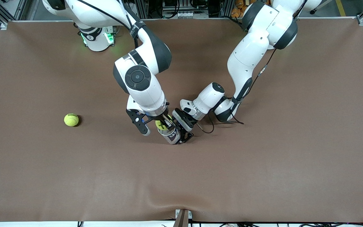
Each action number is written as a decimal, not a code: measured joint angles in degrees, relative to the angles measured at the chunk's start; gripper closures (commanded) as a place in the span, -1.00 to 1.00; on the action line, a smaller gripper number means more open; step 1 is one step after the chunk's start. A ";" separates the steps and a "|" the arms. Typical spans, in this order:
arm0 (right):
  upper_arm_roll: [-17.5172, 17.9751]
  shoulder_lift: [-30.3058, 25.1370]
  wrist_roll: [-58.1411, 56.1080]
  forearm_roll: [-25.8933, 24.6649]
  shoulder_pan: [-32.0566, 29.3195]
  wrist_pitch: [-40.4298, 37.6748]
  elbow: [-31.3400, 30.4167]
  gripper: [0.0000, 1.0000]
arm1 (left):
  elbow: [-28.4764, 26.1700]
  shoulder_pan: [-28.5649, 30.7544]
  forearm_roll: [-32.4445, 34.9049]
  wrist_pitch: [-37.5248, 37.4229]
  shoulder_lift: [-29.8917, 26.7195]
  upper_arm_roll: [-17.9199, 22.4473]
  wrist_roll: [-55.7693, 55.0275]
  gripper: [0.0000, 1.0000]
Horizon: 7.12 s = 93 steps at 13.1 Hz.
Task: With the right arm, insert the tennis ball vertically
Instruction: 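Carry the ball over the tube opening and release it inside, then move the right gripper to the second tennis ball and grasp it, then carry the second ball over the tube opening and drop it in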
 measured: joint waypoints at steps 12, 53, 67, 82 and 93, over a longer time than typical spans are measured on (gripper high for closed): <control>-0.92 0.60 1.42 0.00 -0.08 -0.35 0.60 -1.00 | -0.03 0.05 0.00 0.05 0.03 0.00 0.00 -0.61; -2.00 -20.30 -80.14 -6.89 -37.84 28.52 -56.90 -1.00 | -0.24 0.21 0.00 0.24 0.19 -0.01 0.00 -0.69; -1.95 -13.45 -86.80 -6.90 -37.85 33.53 -56.48 1.00 | -0.25 0.22 0.00 0.24 0.19 -0.02 0.00 -0.69; -0.03 -18.38 -54.27 -4.46 -22.76 -17.14 -16.79 1.00 | -0.27 0.26 0.00 0.26 0.19 -0.06 0.00 -0.68; 0.07 -7.10 -14.91 -3.18 -1.56 -6.09 -4.44 1.00 | -0.28 0.28 0.00 0.27 0.19 -0.08 0.00 -0.68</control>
